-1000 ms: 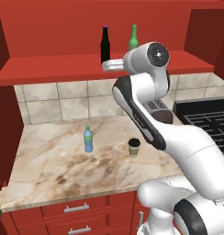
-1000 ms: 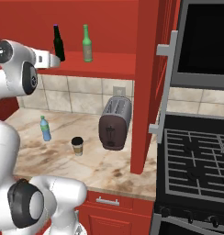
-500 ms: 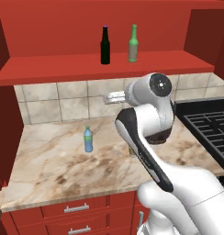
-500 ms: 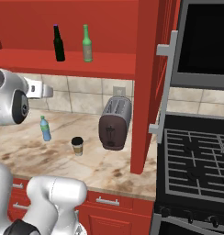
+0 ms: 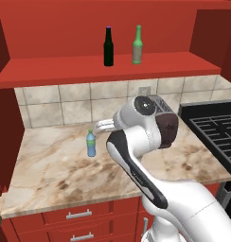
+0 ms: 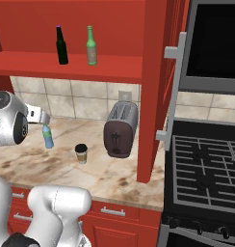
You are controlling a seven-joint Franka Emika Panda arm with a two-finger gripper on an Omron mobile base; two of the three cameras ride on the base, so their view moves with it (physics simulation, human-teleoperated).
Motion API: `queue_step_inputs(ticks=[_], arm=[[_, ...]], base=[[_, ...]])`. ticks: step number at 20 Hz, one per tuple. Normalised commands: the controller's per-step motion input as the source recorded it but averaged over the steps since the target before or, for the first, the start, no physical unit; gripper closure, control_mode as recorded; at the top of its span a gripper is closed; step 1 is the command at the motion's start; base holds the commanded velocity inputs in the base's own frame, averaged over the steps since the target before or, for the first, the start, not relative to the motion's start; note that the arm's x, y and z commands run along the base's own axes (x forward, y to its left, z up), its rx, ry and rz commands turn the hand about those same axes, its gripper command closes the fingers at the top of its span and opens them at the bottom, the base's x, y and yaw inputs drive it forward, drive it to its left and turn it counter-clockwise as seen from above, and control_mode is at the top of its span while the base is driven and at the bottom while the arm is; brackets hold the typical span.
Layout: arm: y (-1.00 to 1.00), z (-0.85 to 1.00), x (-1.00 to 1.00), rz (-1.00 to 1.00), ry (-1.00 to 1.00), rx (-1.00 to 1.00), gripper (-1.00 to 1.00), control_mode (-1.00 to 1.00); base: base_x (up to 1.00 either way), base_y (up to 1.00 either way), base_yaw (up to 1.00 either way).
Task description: Sort all alcoholic drinks to one cabinet, and non-alcoholic drinks to the other.
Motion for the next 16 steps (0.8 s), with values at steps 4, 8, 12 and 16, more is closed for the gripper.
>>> queue_step_inputs(ticks=[4,8,12,16], arm=[[0.37,-0.64,0.14,0.08,0.22,0.0,-1.0,-1.0],[0.25,-0.5,0.2,0.05,0.21,0.0,-1.0,-1.0],[0.08,-0.41,0.01,0.05,0.12,0.0,-1.0,-1.0],[0.04,-0.34,0.0,0.04,0.09,0.0,-1.0,-1.0]], base=[[0.0,0.0,0.0],[0.0,0.0,0.0],[0.0,0.0,0.0],[0.0,0.0,0.0]])
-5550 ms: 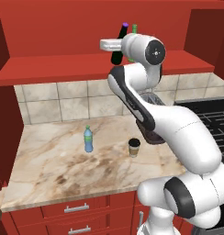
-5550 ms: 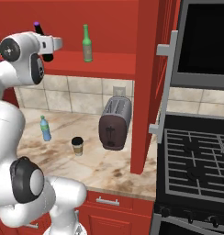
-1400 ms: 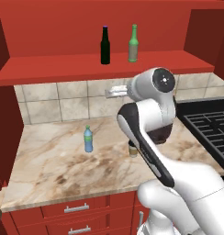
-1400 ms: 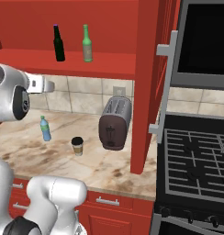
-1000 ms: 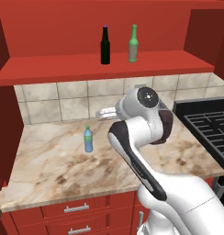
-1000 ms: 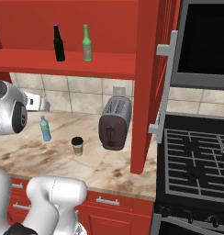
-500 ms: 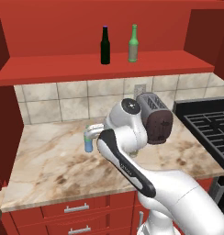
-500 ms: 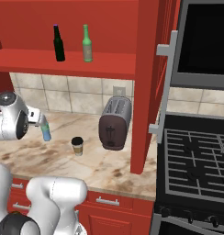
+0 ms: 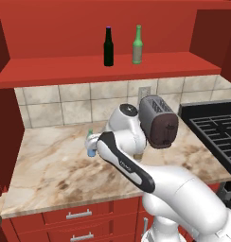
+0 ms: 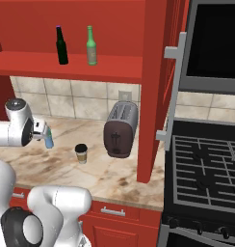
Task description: Sort all alcoholic drinks to one cabinet, and non-alcoholic drinks to the other.
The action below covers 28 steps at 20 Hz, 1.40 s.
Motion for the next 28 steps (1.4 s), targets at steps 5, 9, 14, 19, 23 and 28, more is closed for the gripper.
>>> queue_step_inputs(ticks=[5,9,14,19,23,28], arm=[[0.0,-0.17,0.0,0.02,0.06,0.0,-1.0,-1.0],[0.01,-0.1,0.01,0.01,0.02,0.0,-1.0,-1.0],[0.03,-0.1,0.07,0.0,0.04,0.0,-1.0,-1.0],[0.0,-0.02,0.2,0.0,0.0,-0.01,-1.0,-1.0],[0.0,0.0,0.15,0.0,0.0,-0.04,-1.0,-1.0],[0.0,0.0,0.24,0.0,0.0,-0.08,-1.0,-1.0]], base=[[0.0,0.0,0.0],[0.0,0.0,0.0],[0.0,0.0,0.0],[0.0,0.0,0.0],[0.0,0.0,0.0],[0.0,0.0,0.0]])
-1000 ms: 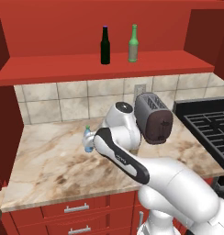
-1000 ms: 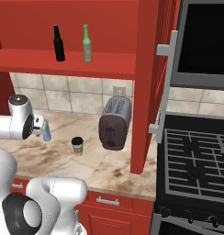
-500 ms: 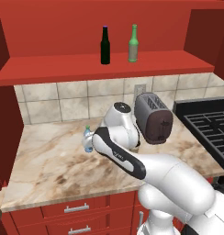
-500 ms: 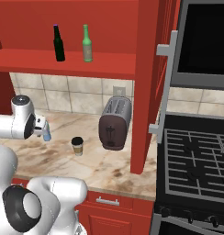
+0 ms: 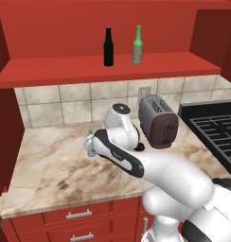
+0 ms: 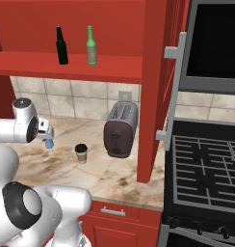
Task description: Sort all alcoholic drinks to one cabinet, and non-alcoholic drinks to the other.
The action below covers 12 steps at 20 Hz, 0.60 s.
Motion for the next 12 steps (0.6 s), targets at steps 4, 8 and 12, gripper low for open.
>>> queue_step_inputs(ticks=[4,8,12], arm=[[0.0,0.0,0.21,0.0,0.0,-0.08,-1.0,-1.0],[0.0,0.0,0.22,0.0,-0.02,-0.07,-1.0,-1.0],[0.0,-0.03,0.19,0.0,-0.07,-0.02,-1.0,-1.0]], base=[[0.0,0.0,0.0],[0.0,0.0,0.0],[0.0,0.0,0.0]])
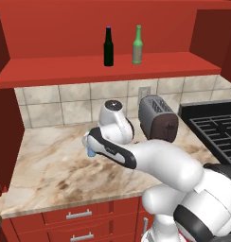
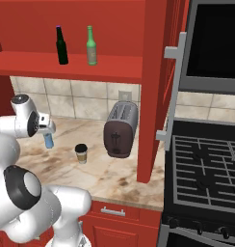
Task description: Sort all alcoholic drinks to one cabinet, and non-alcoholic drinks to the other.
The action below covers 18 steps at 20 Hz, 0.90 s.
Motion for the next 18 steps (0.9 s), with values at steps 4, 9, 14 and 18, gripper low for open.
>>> queue_step_inputs(ticks=[4,9,14,18], arm=[[0.0,-0.11,0.14,0.0,-0.1,0.0,-1.0,-1.0],[0.0,-0.24,0.11,0.0,-0.1,0.0,-1.0,-1.0],[0.0,-0.2,0.1,0.0,-0.06,0.0,-1.0,-1.0],[0.0,-0.05,0.24,0.0,-0.01,0.0,-1.0,-1.0]], base=[[0.0,0.0,0.0],[0.0,0.0,0.0],[0.0,0.0,0.0],[0.0,0.0,0.0]])
